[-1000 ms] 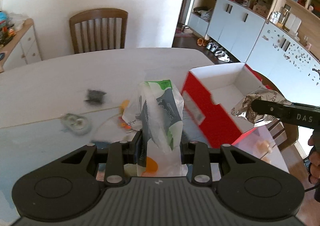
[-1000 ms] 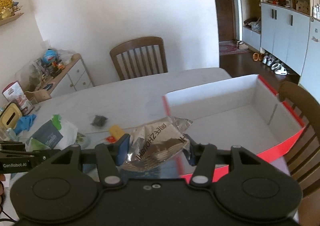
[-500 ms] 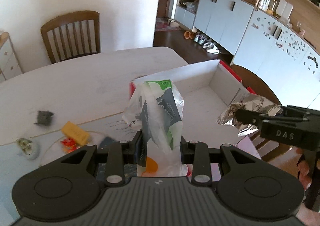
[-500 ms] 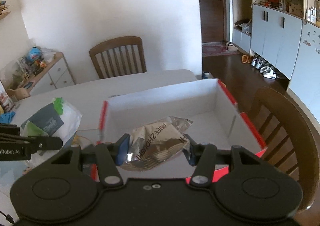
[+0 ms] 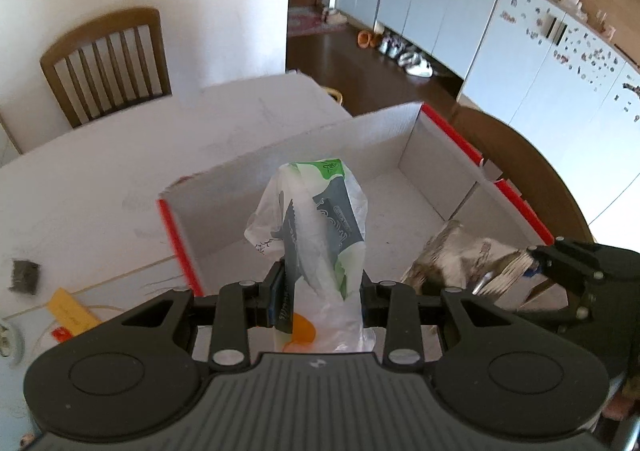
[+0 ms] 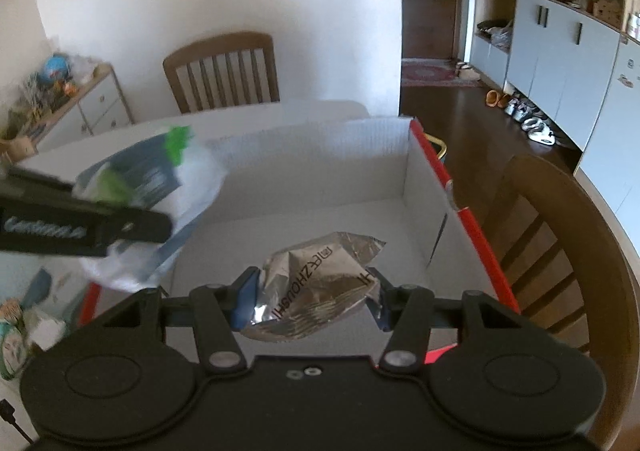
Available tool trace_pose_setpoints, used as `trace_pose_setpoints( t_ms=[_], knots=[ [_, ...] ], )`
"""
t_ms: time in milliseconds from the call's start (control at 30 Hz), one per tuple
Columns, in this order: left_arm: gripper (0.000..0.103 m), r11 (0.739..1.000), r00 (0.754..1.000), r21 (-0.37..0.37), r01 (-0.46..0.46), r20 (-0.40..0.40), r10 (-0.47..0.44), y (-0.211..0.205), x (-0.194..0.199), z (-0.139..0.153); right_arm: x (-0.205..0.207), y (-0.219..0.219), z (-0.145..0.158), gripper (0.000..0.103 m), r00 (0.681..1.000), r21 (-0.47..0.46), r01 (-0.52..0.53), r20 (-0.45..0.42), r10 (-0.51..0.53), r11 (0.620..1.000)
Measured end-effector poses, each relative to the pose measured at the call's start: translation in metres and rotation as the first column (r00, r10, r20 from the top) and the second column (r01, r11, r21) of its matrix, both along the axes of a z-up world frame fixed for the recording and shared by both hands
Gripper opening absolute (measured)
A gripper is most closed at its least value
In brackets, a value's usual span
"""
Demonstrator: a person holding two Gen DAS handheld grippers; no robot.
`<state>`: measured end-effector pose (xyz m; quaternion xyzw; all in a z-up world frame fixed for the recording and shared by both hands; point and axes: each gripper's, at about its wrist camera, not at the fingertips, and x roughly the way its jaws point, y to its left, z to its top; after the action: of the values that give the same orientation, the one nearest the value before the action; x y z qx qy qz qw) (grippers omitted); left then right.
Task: Organize objects
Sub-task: 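Carry the white bag with the left gripper while the right carries the foil bag into the red box, then open both grippers to drop both bags into the red box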
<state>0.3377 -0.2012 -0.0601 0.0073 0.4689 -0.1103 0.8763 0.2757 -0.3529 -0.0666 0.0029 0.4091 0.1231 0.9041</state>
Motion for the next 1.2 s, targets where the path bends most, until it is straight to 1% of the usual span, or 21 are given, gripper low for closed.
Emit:
trace_pose_setpoints(
  t_ms=[167, 267, 367, 667, 767, 900, 933, 967, 1067, 1100, 1200],
  knots=[
    [0.033, 1.0, 0.998, 0.019, -0.003, -0.06, 0.005, -0.012, 0.024, -0.024, 0.013, 0.009, -0.013, 0.054, 0.998, -0.022, -0.059, -0.038, 0.058, 0.998],
    [0.033, 0.999, 0.996, 0.033, -0.002, -0.092, 0.005, -0.015, 0.034, -0.038, 0.023, 0.012, -0.021, 0.054, 0.995, -0.042, -0.074, -0.069, 0.071, 0.996],
    [0.033, 0.999, 0.992, 0.039, -0.003, -0.124, 0.008, -0.018, 0.041, -0.05, 0.028, 0.008, -0.029, 0.054, 0.991, -0.042, -0.085, -0.106, 0.08, 0.995],
    [0.034, 0.997, 0.979, 0.074, 0.007, -0.206, 0.008, -0.026, 0.049, -0.074, 0.041, 0.005, -0.046, 0.055, 0.978, -0.076, -0.091, -0.192, 0.075, 0.993],
    [0.035, 0.998, 0.974, 0.064, 0.005, -0.225, 0.01, -0.024, 0.049, -0.077, 0.042, 0.005, -0.049, 0.056, 0.975, -0.081, -0.092, -0.21, 0.073, 0.992],
    [0.036, 0.998, 0.967, 0.054, -0.011, -0.255, 0.024, -0.022, 0.053, -0.082, 0.043, 0.006, -0.05, 0.059, 0.973, -0.082, -0.097, -0.218, 0.077, 0.992],
    [0.039, 0.999, 0.965, 0.05, -0.014, -0.262, 0.027, -0.021, 0.053, -0.083, 0.043, 0.006, -0.051, 0.06, 0.972, -0.083, -0.098, -0.221, 0.078, 0.992],
    [0.043, 0.999, 0.963, 0.049, -0.018, -0.266, 0.03, -0.02, 0.052, -0.084, 0.042, 0.005, -0.051, 0.062, 0.972, -0.085, -0.098, -0.222, 0.077, 0.992],
    [0.061, 0.999, 0.963, 0.043, -0.03, -0.265, 0.04, -0.017, 0.048, -0.084, 0.042, 0.002, -0.052, 0.065, 0.973, -0.08, -0.092, -0.221, 0.072, 0.993],
    [0.061, 0.999, 0.965, 0.043, -0.03, -0.26, 0.04, -0.022, 0.048, -0.089, 0.042, 0.002, -0.052, 0.066, 0.973, -0.078, -0.089, -0.222, 0.07, 0.993],
    [0.063, 0.998, 0.967, 0.047, -0.028, -0.25, 0.039, -0.022, 0.044, -0.086, 0.044, -0.001, -0.049, 0.069, 0.974, -0.075, -0.085, -0.216, 0.067, 0.994]
  ],
)
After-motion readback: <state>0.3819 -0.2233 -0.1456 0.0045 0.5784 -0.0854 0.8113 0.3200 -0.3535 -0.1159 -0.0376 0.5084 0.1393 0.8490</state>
